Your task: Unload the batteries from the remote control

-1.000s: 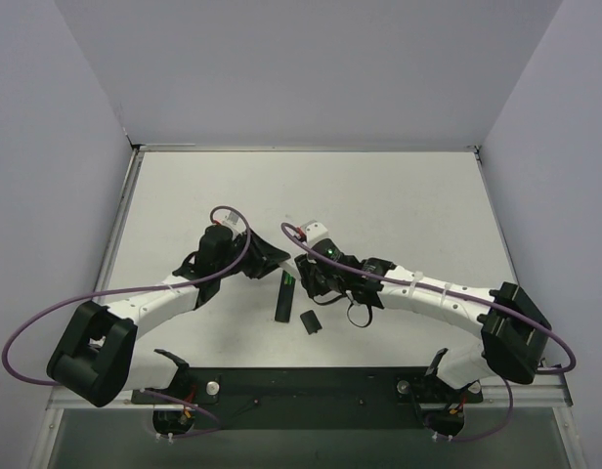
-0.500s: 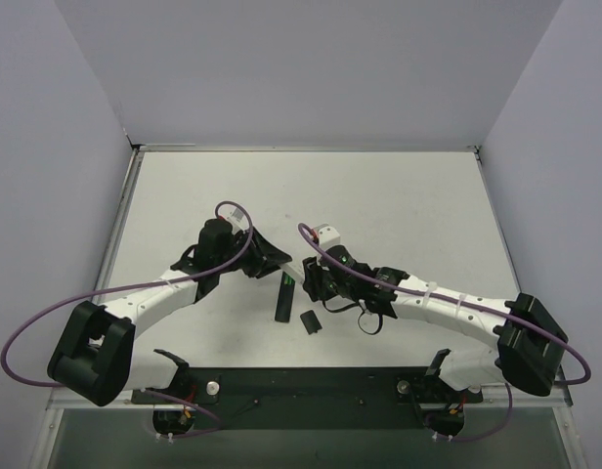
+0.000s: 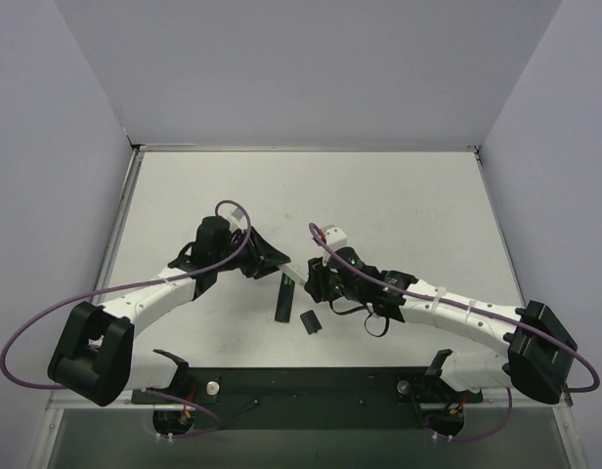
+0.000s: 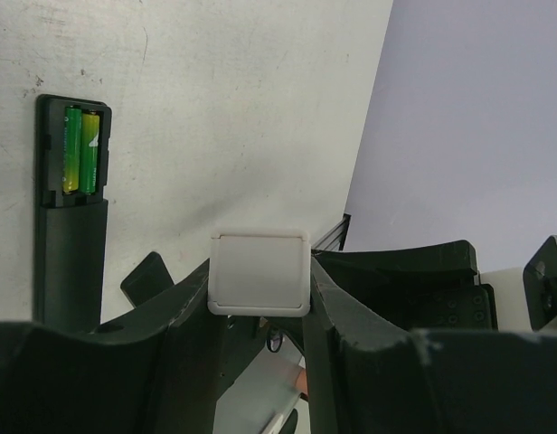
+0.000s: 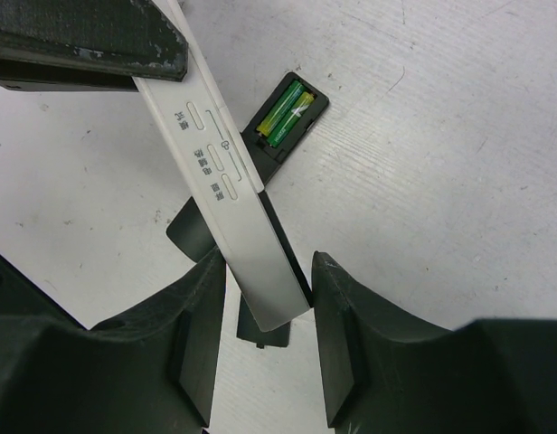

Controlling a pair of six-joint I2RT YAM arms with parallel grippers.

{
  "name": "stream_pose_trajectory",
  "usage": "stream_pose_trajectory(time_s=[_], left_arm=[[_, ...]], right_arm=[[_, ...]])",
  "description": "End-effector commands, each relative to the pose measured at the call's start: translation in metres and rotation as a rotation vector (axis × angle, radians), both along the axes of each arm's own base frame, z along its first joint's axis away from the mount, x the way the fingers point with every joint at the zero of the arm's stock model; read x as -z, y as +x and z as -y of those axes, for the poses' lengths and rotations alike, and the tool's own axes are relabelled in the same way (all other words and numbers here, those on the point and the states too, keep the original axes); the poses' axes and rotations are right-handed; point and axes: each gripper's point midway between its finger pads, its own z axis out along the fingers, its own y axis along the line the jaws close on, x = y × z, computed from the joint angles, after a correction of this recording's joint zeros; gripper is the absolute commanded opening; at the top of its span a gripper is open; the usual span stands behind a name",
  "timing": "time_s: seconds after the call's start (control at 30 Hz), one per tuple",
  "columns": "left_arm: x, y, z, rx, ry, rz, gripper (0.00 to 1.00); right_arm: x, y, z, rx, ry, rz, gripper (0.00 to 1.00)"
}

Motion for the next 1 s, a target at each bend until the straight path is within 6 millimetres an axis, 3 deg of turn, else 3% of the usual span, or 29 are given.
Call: stream_pose_trajectory(time_s=[0.0,0.2,0.37,0.53,0.7,0.97], left_arm=[[-0.024,0.036,-0.025,-0.115,0.038,0.117,0.00],[-0.024,0.034,-0.024,-0.106,0.033,0.116,0.00],[-0.025,0.026,-0.013,-0.073,-0.003,0.110,0.00],[-0.020,0.017,-0.005,-0.055,-0.022,0.087,0.00],[-0.021,0.016,-0.006,-0.043,-0.005,0.100,0.00],[-0.026,0.014,-0.001,-0.012,-0.011,0.107,0.00]], right_arm=[[0.047,-0.011,0.093,0.166,-0.319,-0.084,0.24],[0.035,-0.015,0.083,0.124,-0.249,-0.076,0.24],[0.017,0.000,0.066,0.119,-0.186,-0.032,0.23],[-0.002,0.013,0.049,0.106,-0.156,-0.006,0.41],[-0.018,0.009,0.041,0.041,-0.110,0.021,0.56],[-0.023,-0.012,0.007,-0.166,0.009,-0.039,0.57]])
